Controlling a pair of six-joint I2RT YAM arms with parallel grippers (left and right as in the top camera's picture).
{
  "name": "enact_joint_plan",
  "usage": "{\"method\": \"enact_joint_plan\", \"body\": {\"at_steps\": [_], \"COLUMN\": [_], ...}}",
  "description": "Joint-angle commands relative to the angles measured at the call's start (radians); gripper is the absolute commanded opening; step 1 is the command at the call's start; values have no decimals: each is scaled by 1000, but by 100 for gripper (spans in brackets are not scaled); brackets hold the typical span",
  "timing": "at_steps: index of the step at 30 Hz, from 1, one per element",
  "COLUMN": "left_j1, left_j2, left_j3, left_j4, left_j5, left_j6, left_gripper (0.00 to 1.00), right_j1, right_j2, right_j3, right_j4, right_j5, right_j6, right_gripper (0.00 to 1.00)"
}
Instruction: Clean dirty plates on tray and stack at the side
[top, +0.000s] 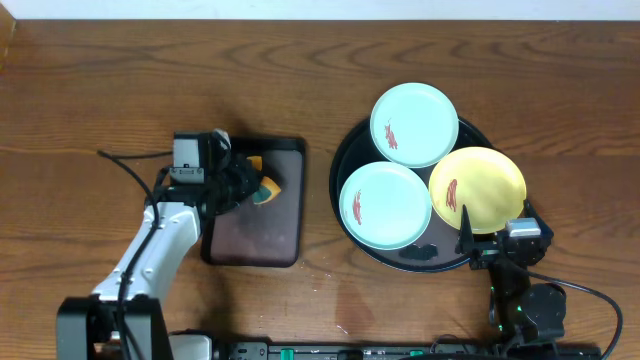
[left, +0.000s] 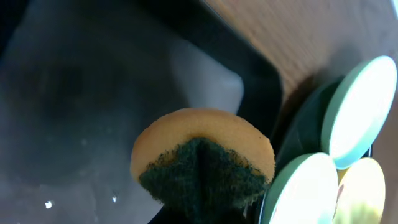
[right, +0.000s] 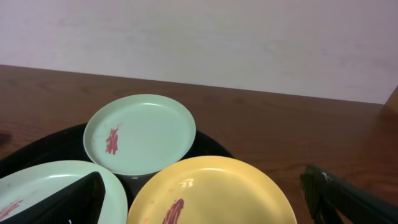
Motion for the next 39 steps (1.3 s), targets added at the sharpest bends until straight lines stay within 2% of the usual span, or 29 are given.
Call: {"method": "enact_joint_plan", "body": {"at_steps": [1, 5, 8, 11, 13, 16, 19, 23, 26, 28, 31, 33, 35, 39], "left_j1": [-4, -23, -62, -112, -132, -145, -145, -145, -145, -145, -145, -145, -145, -145], "left_j2": [-142, -339, -430, -410, -348, -205, -140, -218, -344, -429, -454, -398, -302, -181], "left_j3": [79, 93, 75, 6, -54, -103, -76, 14, 88, 90, 32, -31, -83, -57], "left_j4": [14, 18, -18, -40, -12, 64, 58, -5, -46, -42, -43, -32, 7, -26], "left_j5": [34, -2, -188, -412, -458, -458, -453, -349, -252, -273, -435, -494, -484, -455], "left_j6": [120, 175, 229, 235, 235, 235, 235, 235, 236, 261, 277, 276, 276, 277], "left_gripper": [7, 7, 7, 7, 7, 7, 7, 7, 7, 8, 7, 7, 7, 7], "right_j1": [-9, -9, -9, -9, -9, -9, -9, -9, -9, -9, -9, -9, -9, -9], "right_j2": [-5, -5, -5, -5, -5, -5, -5, -5, -5, -5, -5, -5, -5, -5], "right_j3": [-1, -1, -1, -1, -1, -1, -1, -1, -1, -1, -1, -1, -1, -1], "right_j4": [-4, -4, -4, -4, -5, -4, -4, -4, -4, -4, -4, -4, -4, -4], "right_j5": [3, 3, 3, 3, 3, 3, 3, 3, 3, 3, 3, 3, 3, 3], "right_j6": [-9, -9, -9, -9, -9, -9, -9, -9, -9, -9, -9, -9, -9, -9], "right_gripper": [99, 99, 99, 99, 99, 99, 99, 99, 99, 99, 99, 99, 99, 99]}}
